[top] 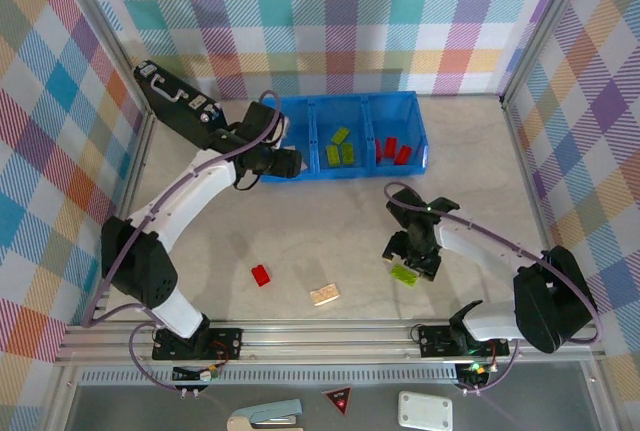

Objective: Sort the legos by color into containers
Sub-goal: Pick up the lego from the bottom-right of the table.

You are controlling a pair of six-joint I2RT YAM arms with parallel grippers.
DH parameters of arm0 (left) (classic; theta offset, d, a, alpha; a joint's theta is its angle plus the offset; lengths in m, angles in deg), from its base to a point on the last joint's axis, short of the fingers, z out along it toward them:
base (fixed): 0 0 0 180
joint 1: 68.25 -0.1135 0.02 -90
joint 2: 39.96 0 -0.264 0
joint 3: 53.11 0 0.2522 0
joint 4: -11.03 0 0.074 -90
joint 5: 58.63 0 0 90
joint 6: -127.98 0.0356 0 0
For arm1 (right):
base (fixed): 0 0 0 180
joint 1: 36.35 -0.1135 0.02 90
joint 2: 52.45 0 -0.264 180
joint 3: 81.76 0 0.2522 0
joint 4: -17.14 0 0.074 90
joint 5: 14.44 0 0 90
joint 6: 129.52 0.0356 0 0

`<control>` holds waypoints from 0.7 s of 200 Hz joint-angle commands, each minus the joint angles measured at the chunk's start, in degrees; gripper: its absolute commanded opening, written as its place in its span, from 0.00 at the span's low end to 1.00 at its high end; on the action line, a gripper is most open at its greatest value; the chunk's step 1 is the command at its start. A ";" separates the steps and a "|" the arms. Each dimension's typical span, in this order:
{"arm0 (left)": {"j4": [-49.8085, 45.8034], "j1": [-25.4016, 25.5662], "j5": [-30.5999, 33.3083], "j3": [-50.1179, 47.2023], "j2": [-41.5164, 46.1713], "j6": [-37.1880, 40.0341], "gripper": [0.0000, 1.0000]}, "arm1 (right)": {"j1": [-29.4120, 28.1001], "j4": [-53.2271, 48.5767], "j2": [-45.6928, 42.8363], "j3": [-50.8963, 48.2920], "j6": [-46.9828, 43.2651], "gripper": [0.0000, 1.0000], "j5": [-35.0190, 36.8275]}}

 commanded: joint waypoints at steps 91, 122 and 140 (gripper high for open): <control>-3.14 -0.79 5.61 -2.70 5.82 7.35 0.74 | -0.28 4.43 3.77 -3.25 3.06 0.81 -3.58; -0.89 -0.80 6.43 -5.41 6.84 8.51 0.74 | -0.30 4.46 4.86 -3.40 2.90 0.81 -3.37; 0.94 -0.82 6.05 -7.49 7.47 8.17 0.74 | -0.28 4.40 5.37 -3.44 2.90 0.80 -3.38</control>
